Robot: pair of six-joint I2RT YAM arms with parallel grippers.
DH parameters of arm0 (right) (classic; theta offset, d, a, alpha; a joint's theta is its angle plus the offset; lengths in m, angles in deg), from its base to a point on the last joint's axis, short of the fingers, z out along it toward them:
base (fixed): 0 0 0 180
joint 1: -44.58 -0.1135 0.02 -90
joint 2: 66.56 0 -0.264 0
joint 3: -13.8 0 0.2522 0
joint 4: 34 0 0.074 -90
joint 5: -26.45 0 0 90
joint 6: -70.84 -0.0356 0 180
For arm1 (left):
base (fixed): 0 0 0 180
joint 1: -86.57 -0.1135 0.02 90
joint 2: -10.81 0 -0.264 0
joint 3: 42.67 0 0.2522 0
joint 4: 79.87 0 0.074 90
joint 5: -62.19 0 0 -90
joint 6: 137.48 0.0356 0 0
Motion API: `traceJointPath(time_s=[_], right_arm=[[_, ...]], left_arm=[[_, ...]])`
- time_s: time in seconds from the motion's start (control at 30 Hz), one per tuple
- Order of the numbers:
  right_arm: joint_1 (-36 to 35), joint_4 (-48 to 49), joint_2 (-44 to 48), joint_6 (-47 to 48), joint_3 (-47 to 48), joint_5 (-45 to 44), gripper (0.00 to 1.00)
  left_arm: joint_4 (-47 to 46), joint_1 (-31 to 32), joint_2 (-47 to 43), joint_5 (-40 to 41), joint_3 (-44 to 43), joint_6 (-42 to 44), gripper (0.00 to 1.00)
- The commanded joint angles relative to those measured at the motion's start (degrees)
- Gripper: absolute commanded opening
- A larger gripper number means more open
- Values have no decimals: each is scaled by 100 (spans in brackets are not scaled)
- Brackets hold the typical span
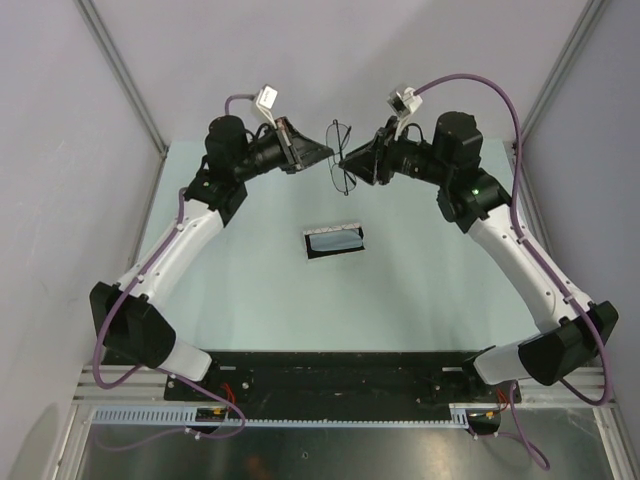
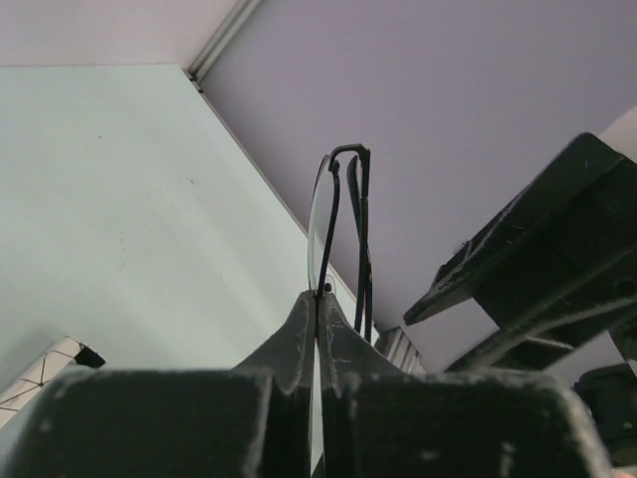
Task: Organize the sunglasses
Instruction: Adjust the sunglasses.
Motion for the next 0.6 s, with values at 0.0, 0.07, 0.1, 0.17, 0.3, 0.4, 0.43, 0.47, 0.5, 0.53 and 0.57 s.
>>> traceJointPath(time_s=[0.0,0.07,0.1,0.17,0.3,0.4,0.43,0.47,0.5,0.53,0.57], right_arm=[[-66,-148,-129,-110,296,-353,31],[-75,-210,-190,-101,313,-546,28],[-84,-254,-200,-84,322,-573,26],[-101,-315,-243,-75,348,-775,24],[-128,-404,-314,-49,445,-863,23],[-172,-334,-261,-75,454,-863,29],[-181,-316,-244,-66,471,-898,32],[-189,-324,-217,-75,480,-951,36],[-207,-342,-200,-49,489,-1012,46],[-216,-351,-156,-40,515,-1152,51],[-225,-394,-147,-31,550,-1249,58]], left_arm=[[-314,-46,-216,-614,-33,254,0],[-314,-46,-224,-737,-86,299,0],[-314,-46,-224,-781,-104,351,0],[-331,-46,-233,-860,-104,343,0],[-349,-46,-224,-957,-113,343,0],[-349,-55,-268,-713,-60,352,0],[-340,-81,-286,-642,-16,334,1],[-323,-99,-286,-563,1,291,0],[-314,-116,-295,-397,28,255,1],[-288,-169,-321,-325,80,220,0],[-279,-187,-330,-220,115,150,0]])
